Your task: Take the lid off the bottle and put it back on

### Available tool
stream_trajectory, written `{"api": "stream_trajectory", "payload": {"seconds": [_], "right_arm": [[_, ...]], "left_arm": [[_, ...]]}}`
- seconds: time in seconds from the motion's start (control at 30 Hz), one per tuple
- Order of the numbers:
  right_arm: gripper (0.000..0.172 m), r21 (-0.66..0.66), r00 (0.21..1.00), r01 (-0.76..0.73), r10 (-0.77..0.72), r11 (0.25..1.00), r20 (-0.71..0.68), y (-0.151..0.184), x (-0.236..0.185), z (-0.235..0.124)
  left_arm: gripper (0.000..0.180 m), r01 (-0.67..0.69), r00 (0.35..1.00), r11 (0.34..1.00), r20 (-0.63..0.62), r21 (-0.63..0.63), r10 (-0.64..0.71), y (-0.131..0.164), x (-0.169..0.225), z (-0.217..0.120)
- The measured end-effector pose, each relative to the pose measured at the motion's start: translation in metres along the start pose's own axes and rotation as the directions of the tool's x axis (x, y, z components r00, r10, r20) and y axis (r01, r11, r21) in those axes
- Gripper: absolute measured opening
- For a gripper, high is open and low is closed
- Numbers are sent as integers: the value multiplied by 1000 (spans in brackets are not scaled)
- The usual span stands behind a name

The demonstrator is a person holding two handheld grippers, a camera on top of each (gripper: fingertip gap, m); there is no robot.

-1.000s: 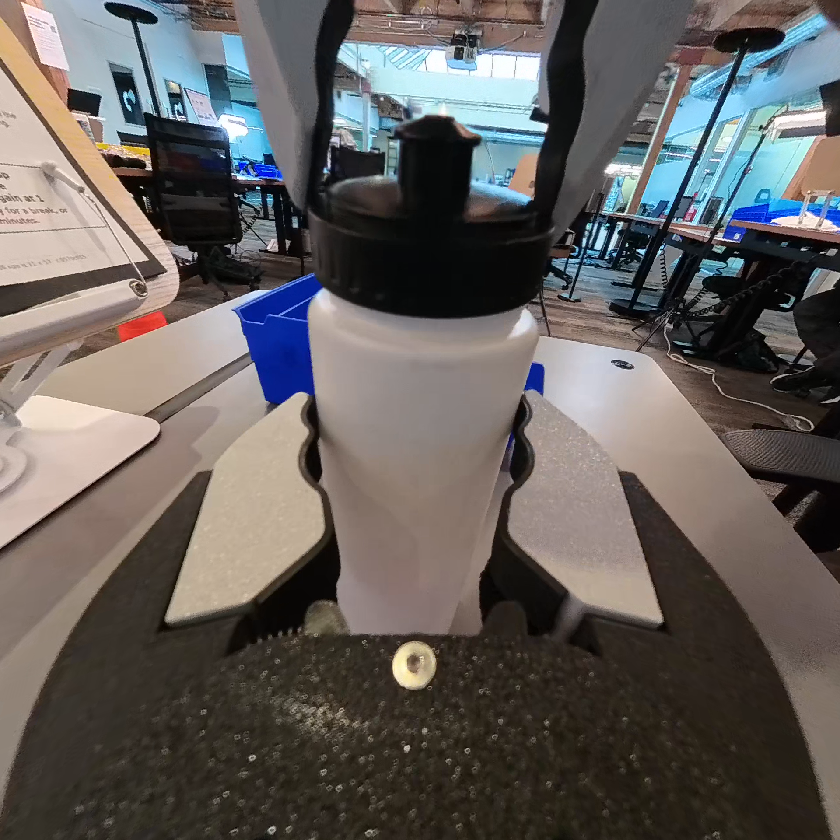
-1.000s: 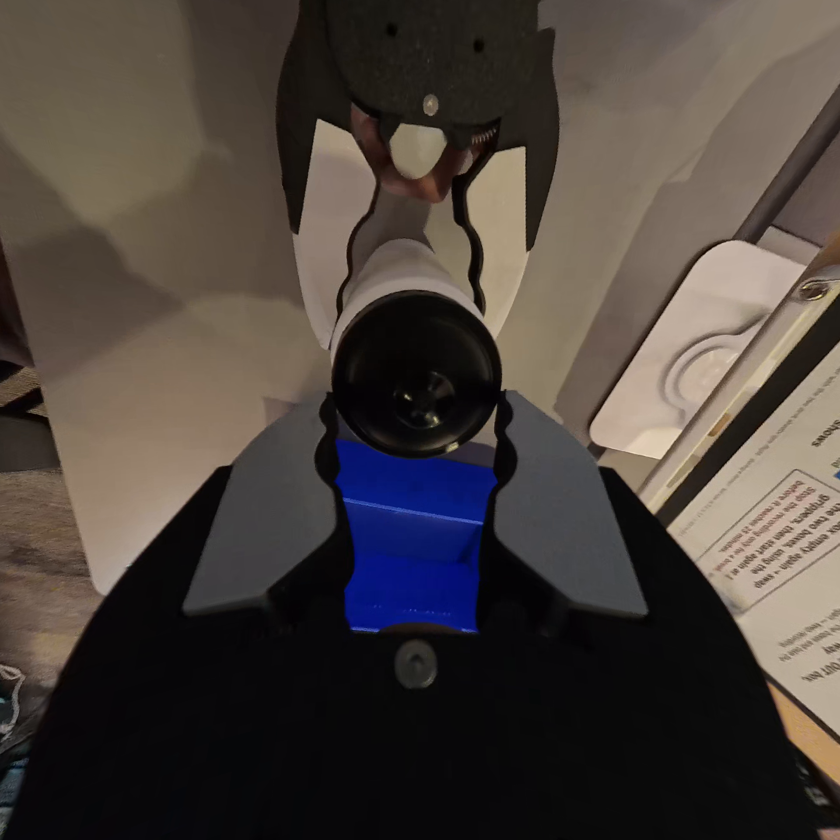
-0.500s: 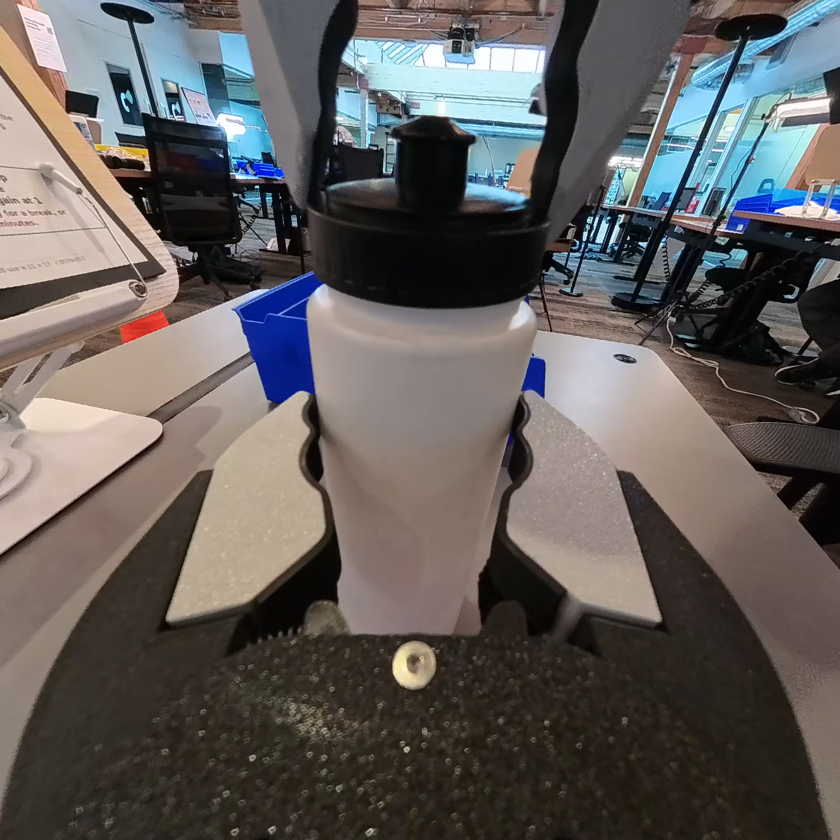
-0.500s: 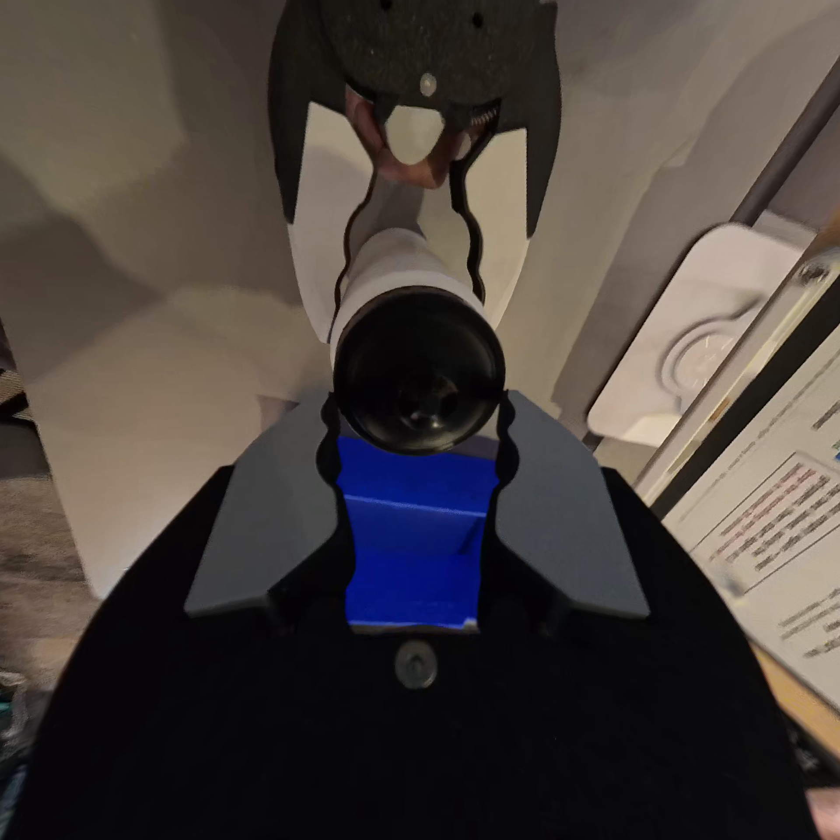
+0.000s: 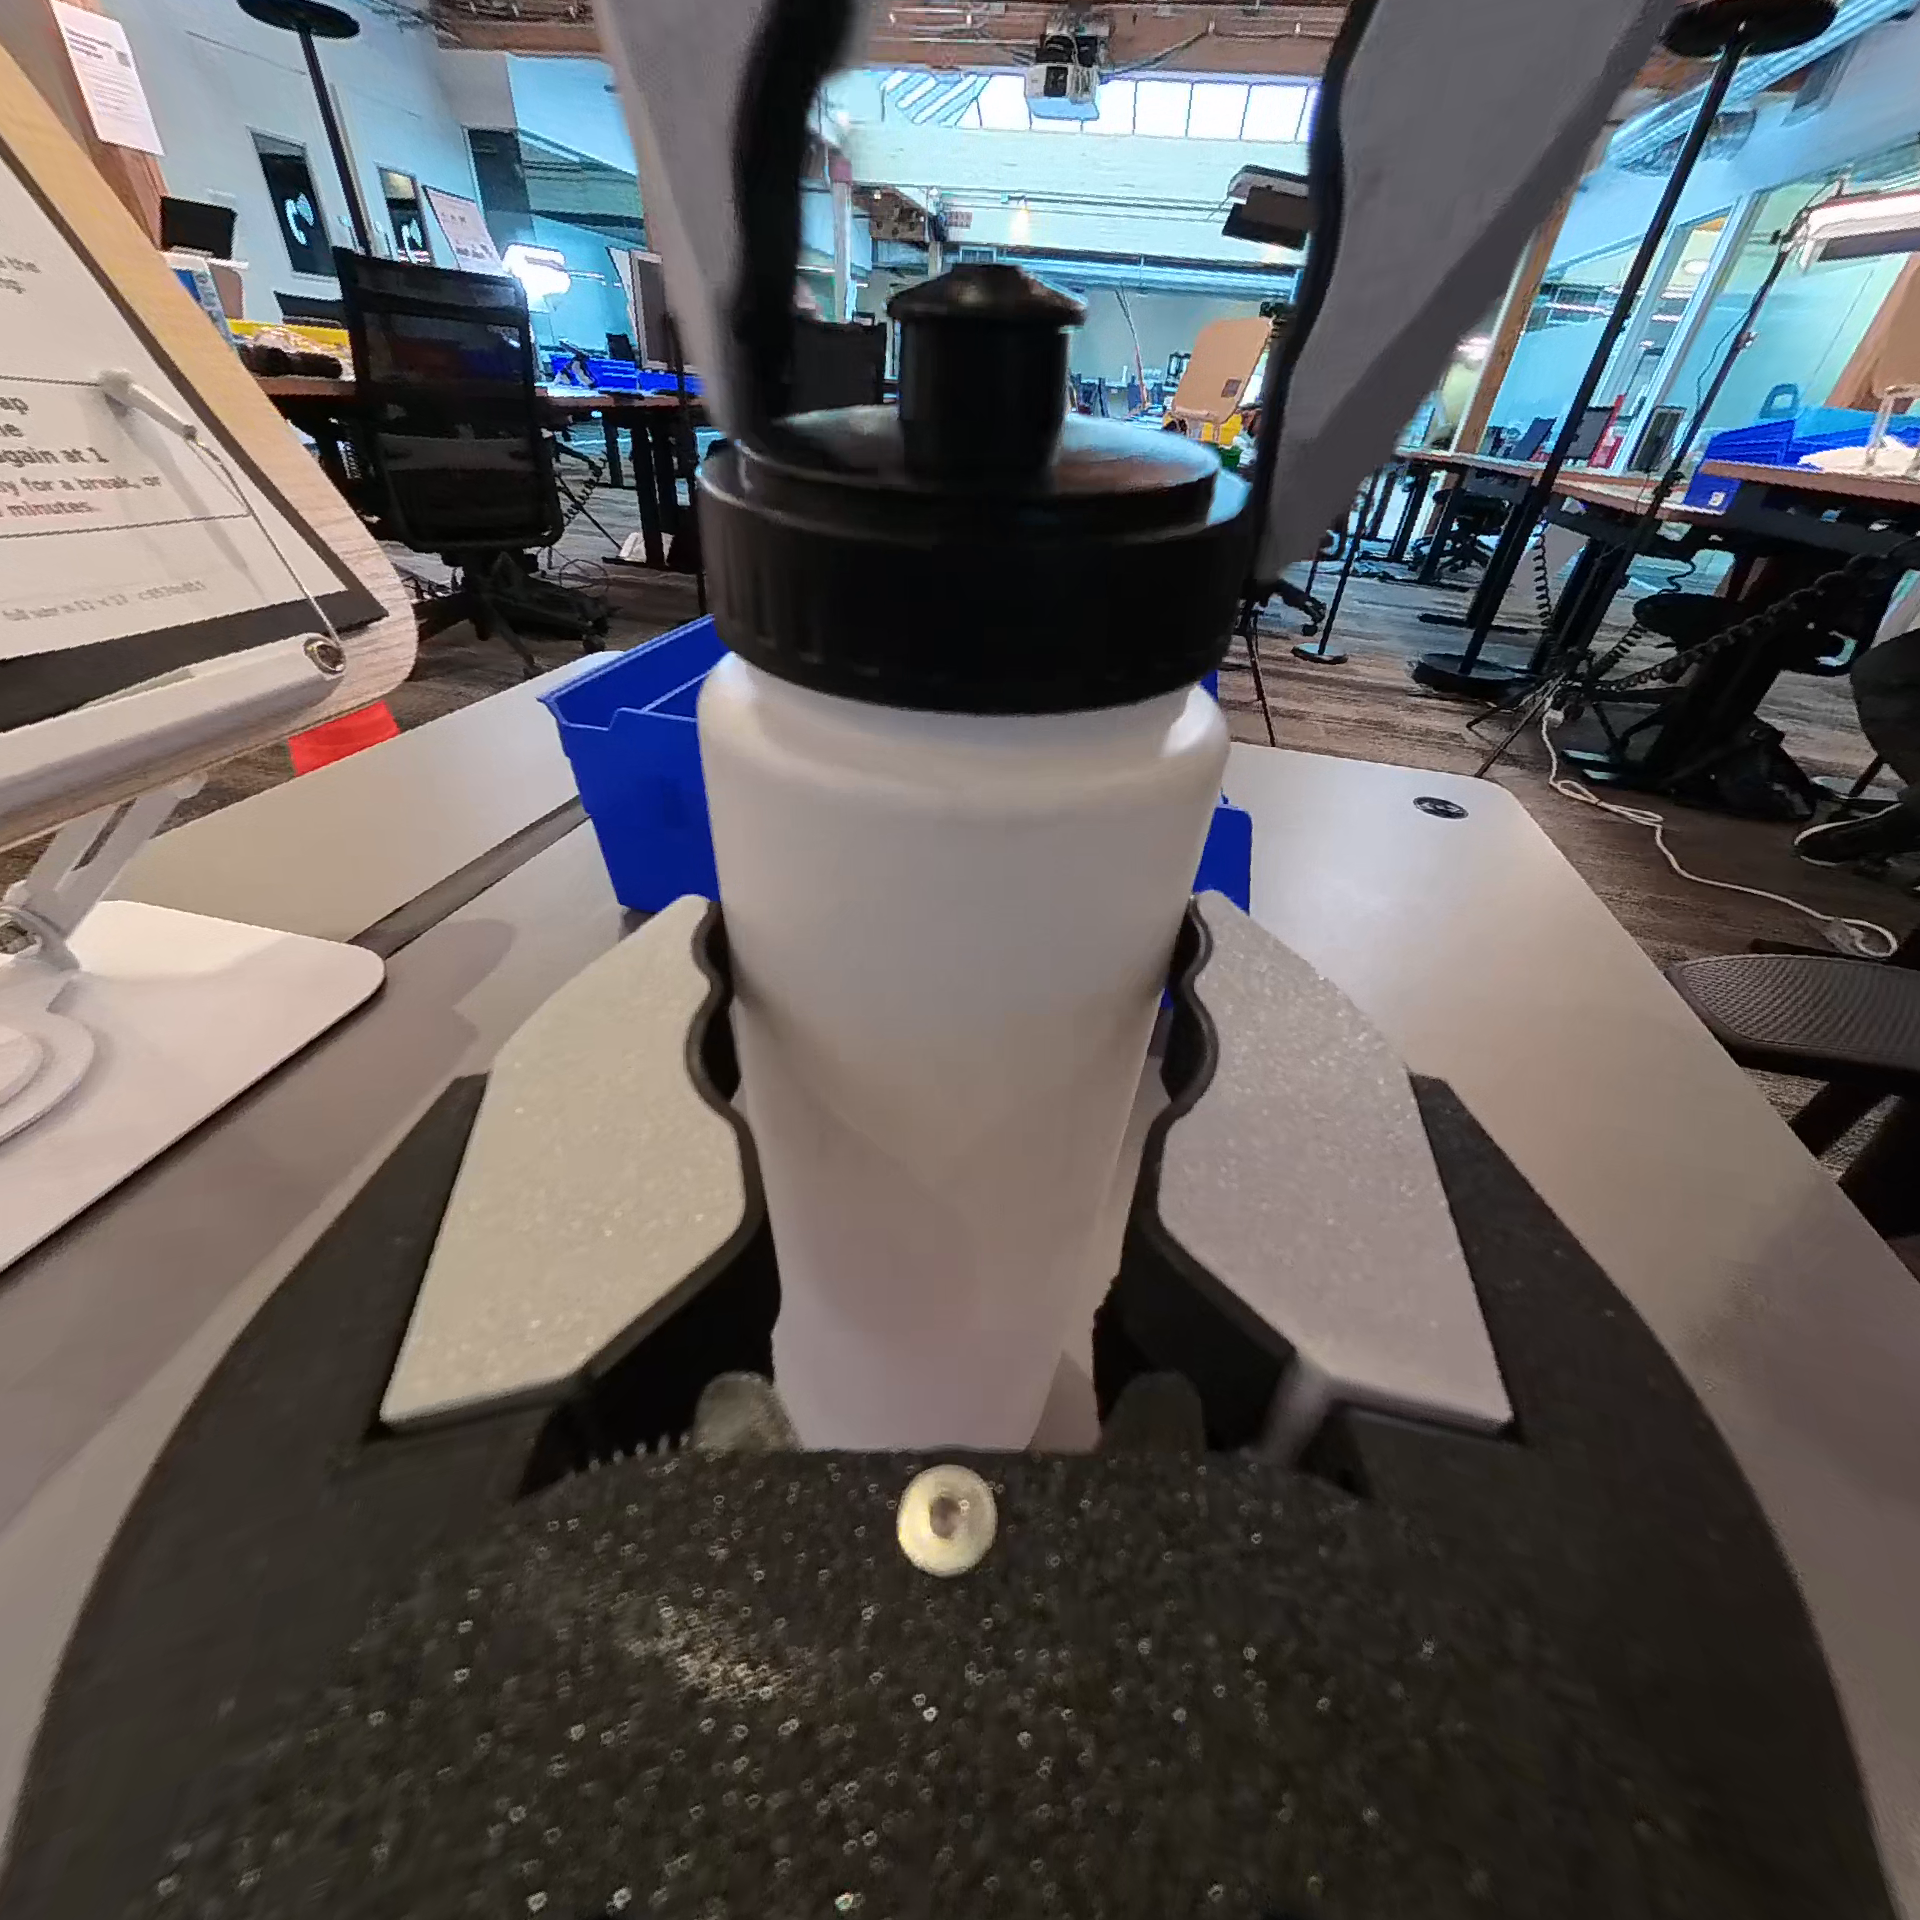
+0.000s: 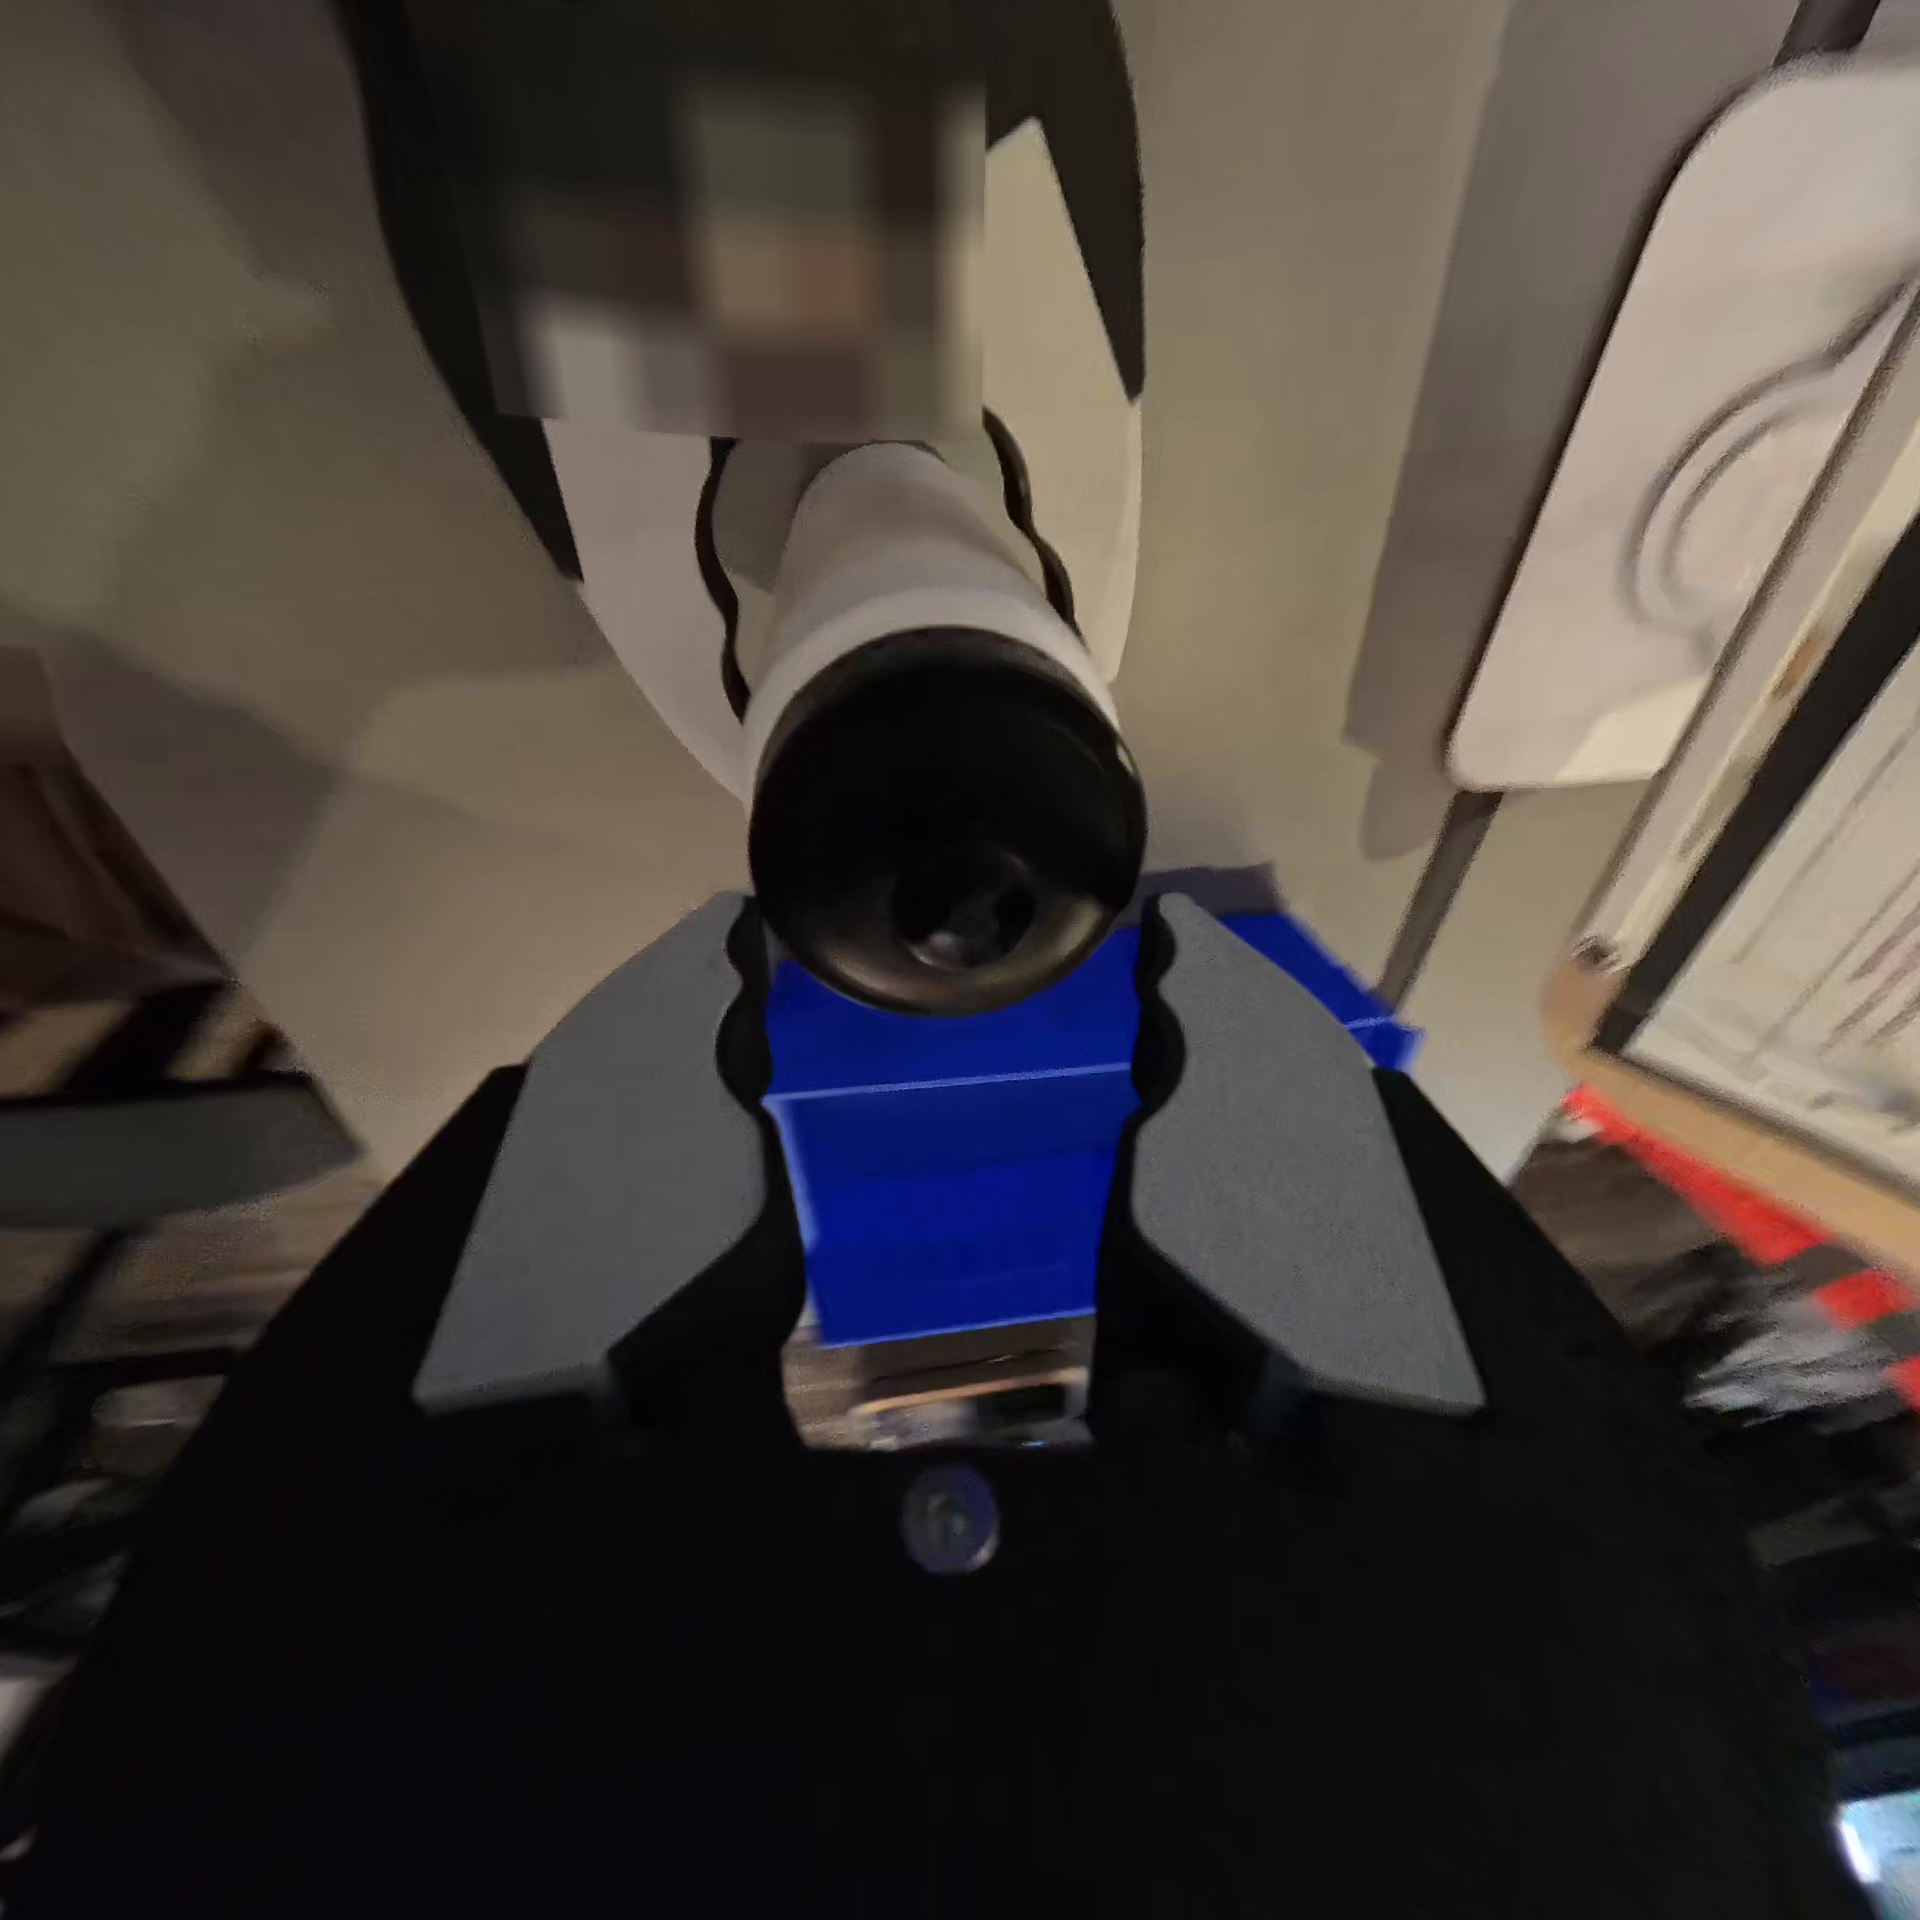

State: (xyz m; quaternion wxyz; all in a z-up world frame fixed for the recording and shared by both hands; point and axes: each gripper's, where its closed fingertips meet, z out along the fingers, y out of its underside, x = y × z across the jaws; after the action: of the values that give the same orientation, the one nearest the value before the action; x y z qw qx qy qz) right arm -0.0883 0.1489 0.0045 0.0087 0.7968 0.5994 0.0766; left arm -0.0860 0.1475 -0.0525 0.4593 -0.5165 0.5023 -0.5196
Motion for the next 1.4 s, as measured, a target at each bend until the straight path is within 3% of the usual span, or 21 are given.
{"api": "stream_trajectory", "payload": {"seconds": [0.07,0.13,0.2,0.27,0.33,0.43,0.57,0.8,0.93,1.07,1.17,1.3,1.4], "right_arm": [[75,47,987,147,-143,988,-68,1,8,-4],[75,105,984,171,-165,980,-60,-2,8,-8],[89,164,997,71,-75,984,16,-8,4,-7],[94,152,992,-57,39,987,124,-11,0,-3],[89,180,974,-147,111,973,197,-20,-2,-3],[69,135,973,-156,129,978,194,-19,-2,2],[68,118,985,-84,64,990,162,-19,-2,1],[63,134,982,168,-177,977,62,-22,-2,-3],[62,141,974,214,-222,967,43,-23,-3,-4],[63,122,997,1,-10,992,73,-24,1,-4],[94,25,986,-158,156,987,54,-10,5,1],[71,7,965,-249,248,968,87,-8,-3,5],[70,21,986,-159,158,987,59,-9,-4,4]], "left_arm": [[80,0,1000,1000,2,0,0,0,0,0],[80,-1,1000,1000,0,0,1,0,0,-1],[80,-1,1000,1000,2,-1,1,0,0,0],[80,0,1000,1000,3,-1,0,0,0,0],[80,-1,1000,1000,4,-3,1,0,0,0],[80,-2,1000,1000,7,-7,3,0,0,-1],[80,-11,1000,1000,13,-14,11,1,0,-1],[78,-31,999,999,24,-28,32,2,-1,-1],[78,-30,999,999,25,-27,30,2,-1,-1],[78,-30,999,999,26,-26,31,2,-1,0],[78,-32,999,999,27,-27,33,2,-1,-1],[78,-31,999,999,32,-30,32,2,-1,-2],[78,-40,998,999,36,-37,42,3,-1,-3]]}}
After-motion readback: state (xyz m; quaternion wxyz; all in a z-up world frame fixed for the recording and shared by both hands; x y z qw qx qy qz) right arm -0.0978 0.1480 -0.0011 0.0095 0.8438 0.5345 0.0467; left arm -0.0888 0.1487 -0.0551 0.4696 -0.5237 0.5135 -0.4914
